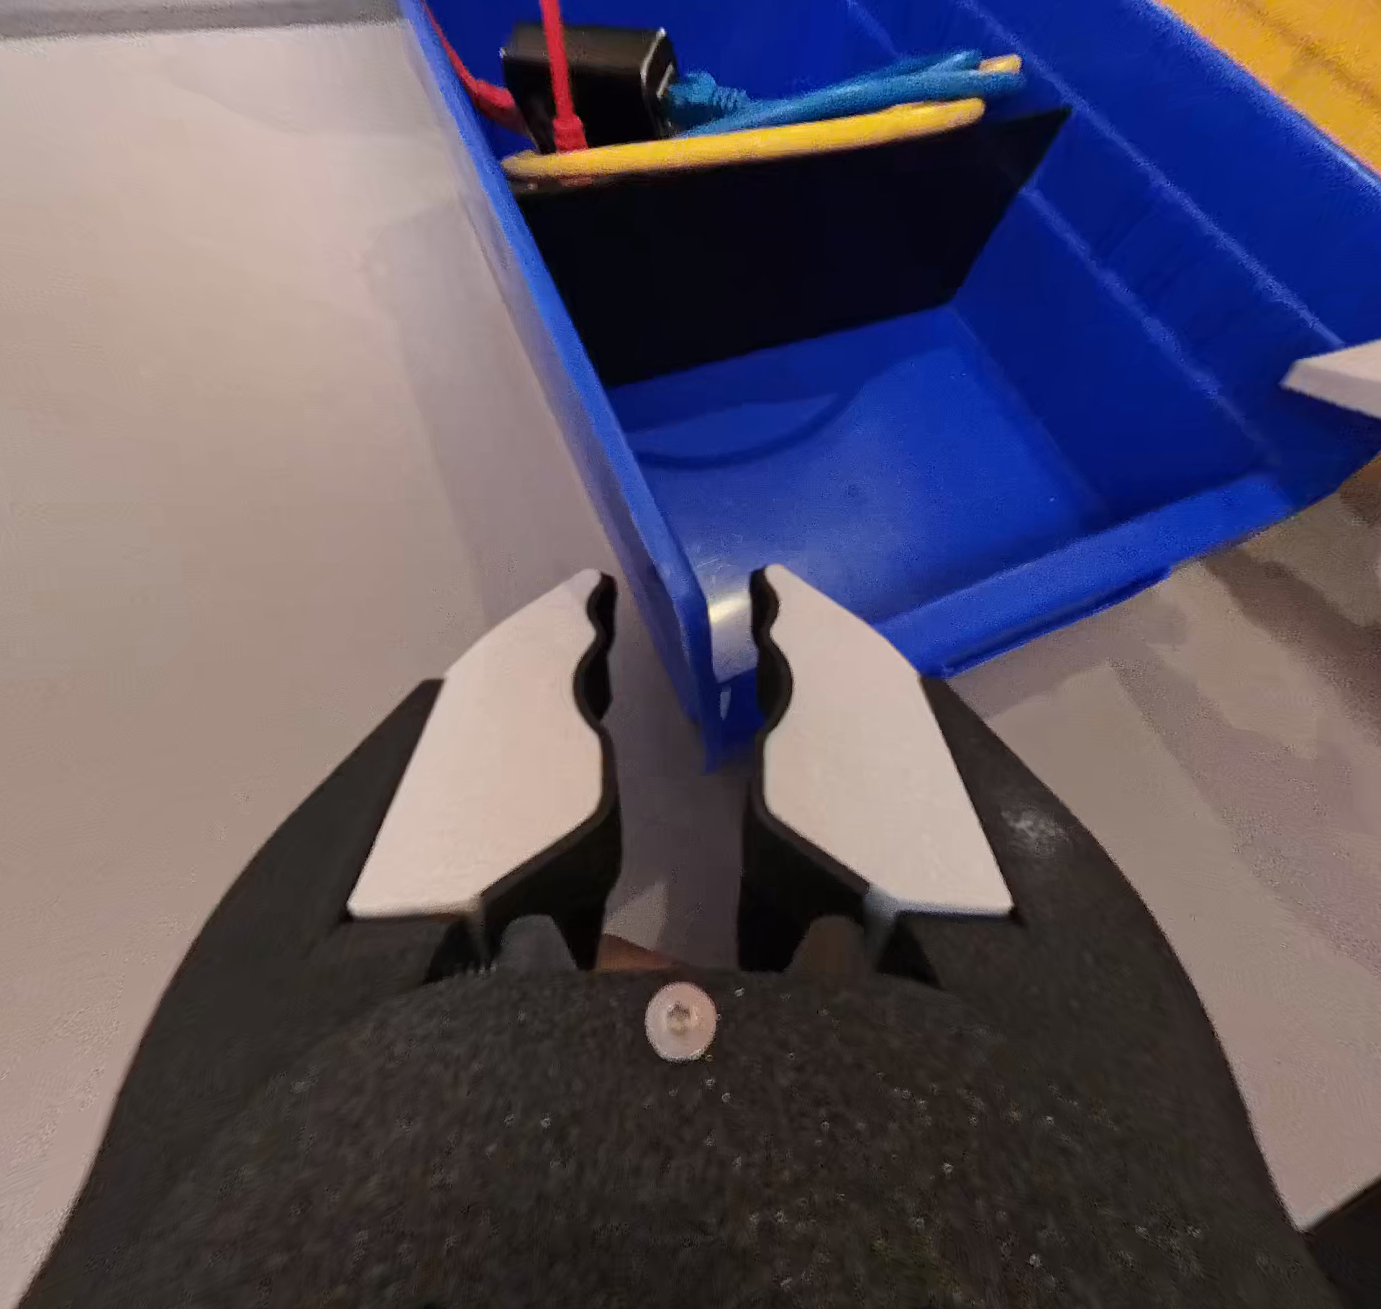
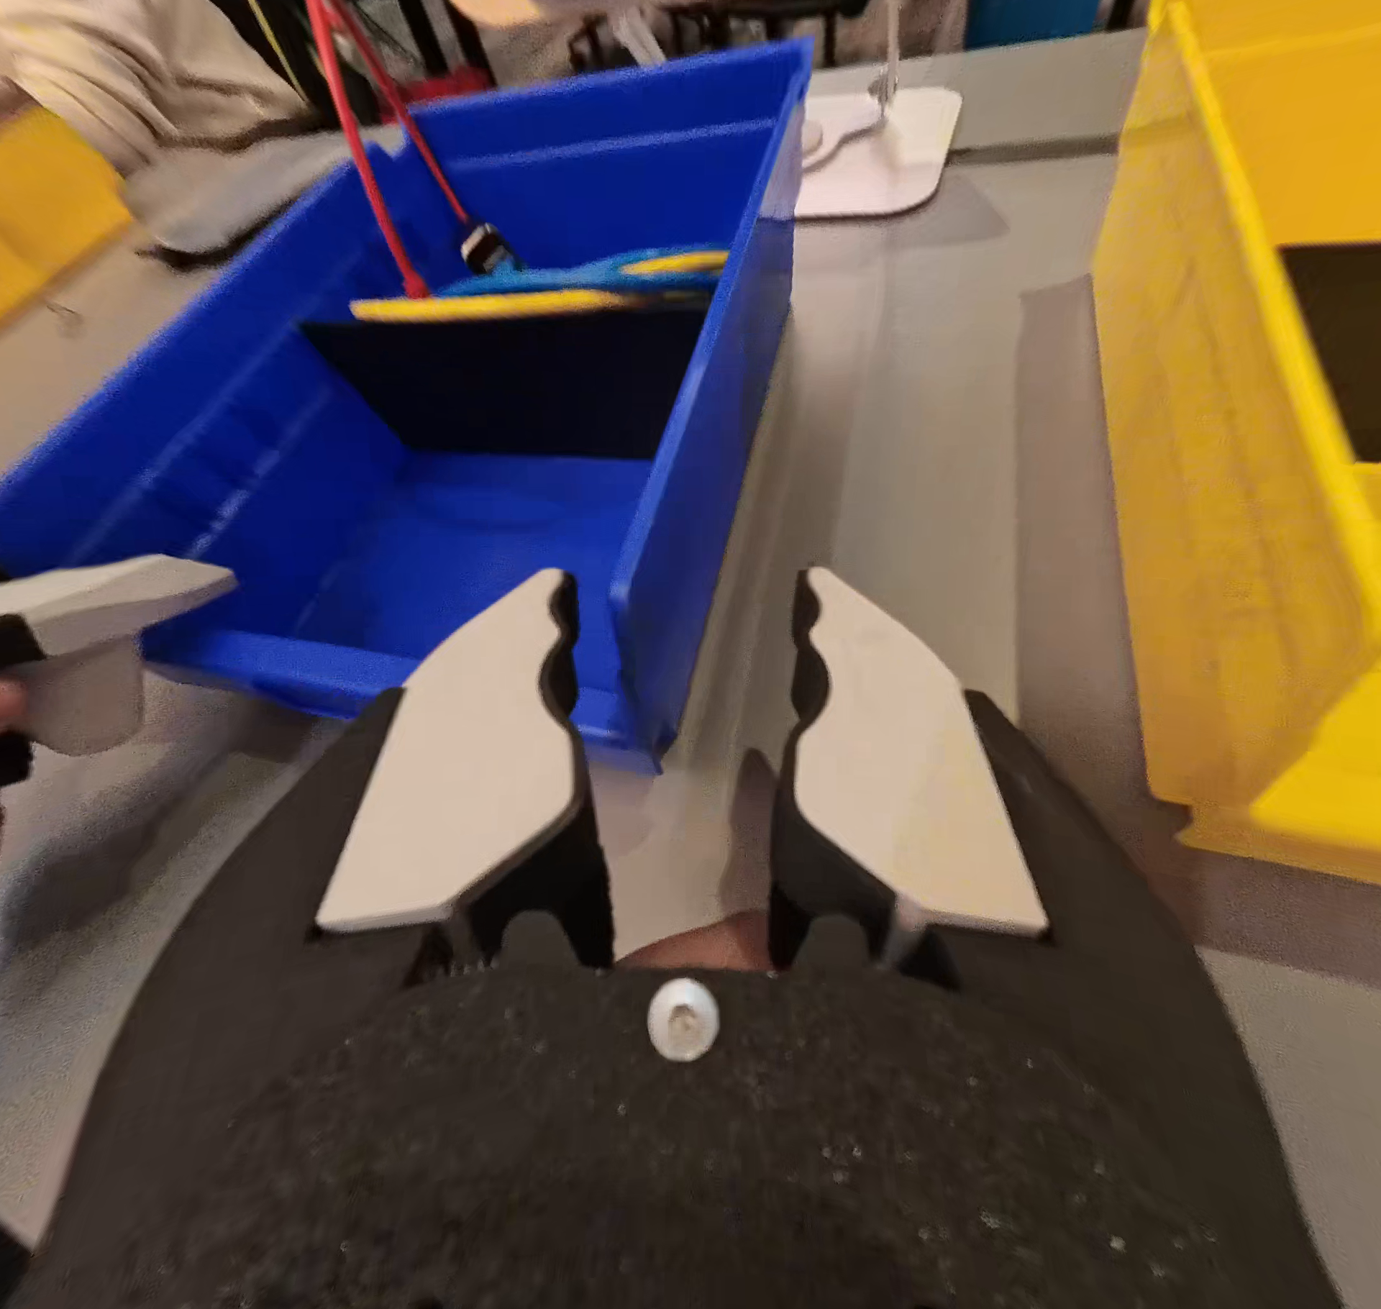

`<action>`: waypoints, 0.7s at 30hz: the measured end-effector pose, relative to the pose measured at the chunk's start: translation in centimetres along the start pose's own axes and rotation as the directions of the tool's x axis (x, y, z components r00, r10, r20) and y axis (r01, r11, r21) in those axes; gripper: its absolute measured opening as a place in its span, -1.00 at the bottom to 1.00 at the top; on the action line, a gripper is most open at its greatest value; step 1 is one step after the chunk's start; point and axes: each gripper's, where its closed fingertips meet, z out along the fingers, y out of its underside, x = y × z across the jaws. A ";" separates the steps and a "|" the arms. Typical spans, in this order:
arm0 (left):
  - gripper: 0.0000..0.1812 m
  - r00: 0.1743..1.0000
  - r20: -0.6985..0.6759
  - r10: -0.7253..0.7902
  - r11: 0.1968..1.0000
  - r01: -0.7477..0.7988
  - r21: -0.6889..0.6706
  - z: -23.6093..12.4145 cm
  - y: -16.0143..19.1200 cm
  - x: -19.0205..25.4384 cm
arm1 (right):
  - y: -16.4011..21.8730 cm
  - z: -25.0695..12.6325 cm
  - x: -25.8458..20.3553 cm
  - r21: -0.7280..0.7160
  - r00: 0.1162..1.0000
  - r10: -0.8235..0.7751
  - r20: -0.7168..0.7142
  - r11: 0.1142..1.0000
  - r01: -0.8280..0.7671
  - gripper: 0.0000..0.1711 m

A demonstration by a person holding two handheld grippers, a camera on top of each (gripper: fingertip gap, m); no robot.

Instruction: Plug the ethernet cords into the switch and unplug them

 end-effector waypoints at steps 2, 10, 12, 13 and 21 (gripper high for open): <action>-0.69 1.000 -0.025 -0.019 1.000 0.019 0.005 0.5 0.1 0.3 | 0.9 0.8 -0.8 -0.025 0.999 -0.037 -0.030 0.999 0.036 -0.58; -0.84 0.997 -0.015 -0.078 0.997 0.078 0.015 0.8 -0.4 -0.5 | 1.4 1.9 -0.2 -0.043 0.974 -0.089 -0.209 0.996 0.081 -0.97; -0.87 0.998 0.023 -0.062 0.998 0.062 0.011 0.5 -0.3 -0.9 | 1.4 1.6 -0.5 -0.042 0.961 -0.112 -0.253 0.994 0.105 -0.97; -0.88 0.998 0.040 -0.050 0.999 0.049 0.013 0.3 -0.4 -1.2 | 1.3 1.4 -0.9 -0.039 0.959 -0.106 -0.262 0.994 0.099 -0.97; -0.98 0.982 0.188 0.001 0.998 -0.013 0.061 -2.9 -1.4 -6.9 | -0.8 2.0 -6.9 0.040 0.954 -0.128 -0.270 0.989 0.144 -0.97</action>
